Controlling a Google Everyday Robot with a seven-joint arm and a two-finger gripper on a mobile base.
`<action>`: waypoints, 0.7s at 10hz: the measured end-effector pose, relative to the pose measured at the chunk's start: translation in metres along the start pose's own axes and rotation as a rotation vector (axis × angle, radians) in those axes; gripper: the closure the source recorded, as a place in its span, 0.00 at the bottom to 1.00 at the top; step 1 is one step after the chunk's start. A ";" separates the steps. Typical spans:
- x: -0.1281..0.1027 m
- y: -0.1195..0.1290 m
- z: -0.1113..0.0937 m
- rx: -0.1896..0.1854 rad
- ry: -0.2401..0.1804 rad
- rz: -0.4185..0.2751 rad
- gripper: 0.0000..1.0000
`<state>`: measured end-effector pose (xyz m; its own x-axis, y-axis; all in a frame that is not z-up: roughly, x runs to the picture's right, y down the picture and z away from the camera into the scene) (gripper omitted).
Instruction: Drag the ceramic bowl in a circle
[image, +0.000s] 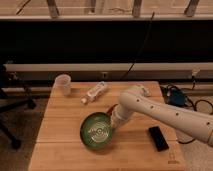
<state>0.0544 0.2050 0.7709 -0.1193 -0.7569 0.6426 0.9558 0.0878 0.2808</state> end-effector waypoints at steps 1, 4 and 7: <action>-0.002 0.001 0.002 0.007 -0.002 -0.003 1.00; -0.028 0.003 0.011 0.018 -0.016 -0.018 1.00; -0.052 0.002 0.018 0.003 -0.042 -0.044 1.00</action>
<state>0.0581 0.2564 0.7506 -0.1723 -0.7323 0.6588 0.9486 0.0569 0.3112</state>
